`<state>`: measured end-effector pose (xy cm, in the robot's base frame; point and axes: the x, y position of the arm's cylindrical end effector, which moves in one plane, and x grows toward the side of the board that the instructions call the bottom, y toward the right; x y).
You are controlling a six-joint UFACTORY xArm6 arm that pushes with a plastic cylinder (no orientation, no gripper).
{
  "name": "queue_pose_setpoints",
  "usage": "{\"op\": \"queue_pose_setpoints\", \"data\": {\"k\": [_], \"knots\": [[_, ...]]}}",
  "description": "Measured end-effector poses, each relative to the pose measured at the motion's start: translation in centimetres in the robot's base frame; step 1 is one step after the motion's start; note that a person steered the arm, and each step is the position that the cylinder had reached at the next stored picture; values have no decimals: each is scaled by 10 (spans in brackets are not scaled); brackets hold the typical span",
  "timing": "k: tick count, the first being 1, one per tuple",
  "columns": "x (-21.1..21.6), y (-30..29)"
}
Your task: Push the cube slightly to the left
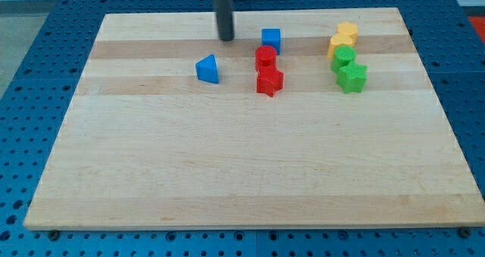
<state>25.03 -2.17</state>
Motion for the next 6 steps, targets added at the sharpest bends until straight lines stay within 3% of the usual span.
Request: {"op": "queue_pose_setpoints", "data": {"k": [1,2,4,6], "knots": [[-25,76],[-30,91],[33,104],[33,87]]}}
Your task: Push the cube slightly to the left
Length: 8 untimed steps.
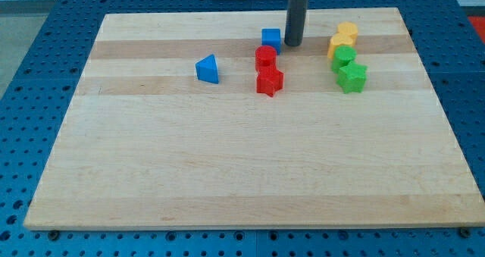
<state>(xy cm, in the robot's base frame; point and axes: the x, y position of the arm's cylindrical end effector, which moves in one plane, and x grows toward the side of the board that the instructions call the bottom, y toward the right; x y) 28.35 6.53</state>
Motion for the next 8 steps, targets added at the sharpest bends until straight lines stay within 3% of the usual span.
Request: {"op": "queue_pose_setpoints", "data": {"k": [1,5,6,8], "knots": [[0,-37],[0,-76],[0,-58],[0,59]]}}
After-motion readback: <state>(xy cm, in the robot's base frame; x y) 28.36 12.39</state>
